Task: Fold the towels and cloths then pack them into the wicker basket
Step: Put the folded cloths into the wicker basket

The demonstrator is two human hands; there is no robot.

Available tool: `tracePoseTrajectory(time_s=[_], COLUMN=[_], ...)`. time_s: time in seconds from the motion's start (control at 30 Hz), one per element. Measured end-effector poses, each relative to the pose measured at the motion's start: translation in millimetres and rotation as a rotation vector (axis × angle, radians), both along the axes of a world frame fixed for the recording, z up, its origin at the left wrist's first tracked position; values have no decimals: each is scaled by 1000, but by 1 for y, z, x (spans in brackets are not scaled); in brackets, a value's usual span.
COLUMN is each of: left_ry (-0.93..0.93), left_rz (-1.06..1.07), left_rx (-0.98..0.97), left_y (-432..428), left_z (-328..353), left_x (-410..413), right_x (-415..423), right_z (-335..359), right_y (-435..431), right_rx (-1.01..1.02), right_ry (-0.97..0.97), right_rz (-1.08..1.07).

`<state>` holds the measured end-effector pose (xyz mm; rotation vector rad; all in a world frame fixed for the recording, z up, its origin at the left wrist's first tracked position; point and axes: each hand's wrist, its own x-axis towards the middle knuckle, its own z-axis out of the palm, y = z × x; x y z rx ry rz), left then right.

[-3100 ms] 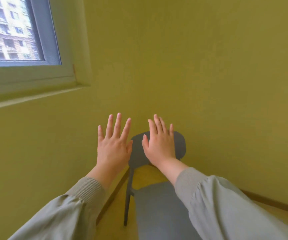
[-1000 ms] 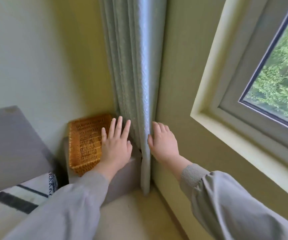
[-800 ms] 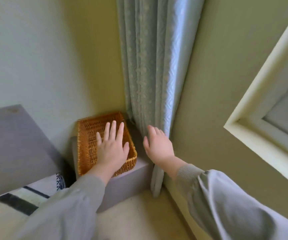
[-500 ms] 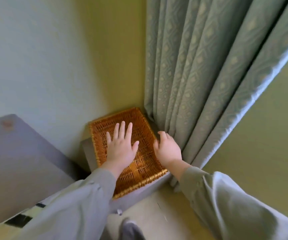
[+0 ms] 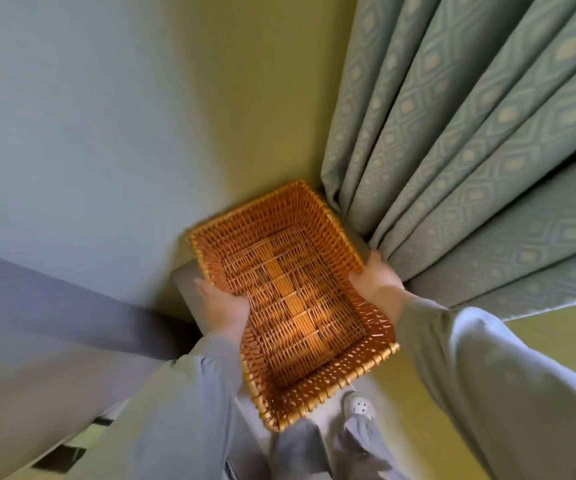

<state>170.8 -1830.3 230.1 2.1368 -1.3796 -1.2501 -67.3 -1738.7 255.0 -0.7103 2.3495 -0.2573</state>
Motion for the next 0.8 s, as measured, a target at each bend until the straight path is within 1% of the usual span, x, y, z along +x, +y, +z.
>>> tracePoseTrajectory(time_s=[0.03,0.07,0.13,0.2,0.27,0.4,0.5,0.67,0.8], left_ry=[16,7,-27,-40,-36,-58,-117,-252,-340], left_rz=[66,74,26,10,-21,-166,-249,-470,-664], left_rx=[49,87,116,97,92,117,110,87,91], left_y=[-1,1,1,1,2,12,17,27,63], left_z=[-6,-11,-22,-24,-22,-8,10,41,69], left_x=[3,7,16,17,13,-6,-24,-54,-89], right_x=[-3,-5,-7,-8,-11,-22,-29,-46,-64], right_z=[-7,-13,-27,-33,-34,-17,5,42,65], right_y=[1,2,3,6,14,48,77,124,182], right_rx=[23,35,12,-2,25,99,123,161,143], right_ry=[-64,-85,-6,79,111,123,113,-8,1], right_rz=[-25,-33,-33,-40,-58,-152,-197,-141,-143])
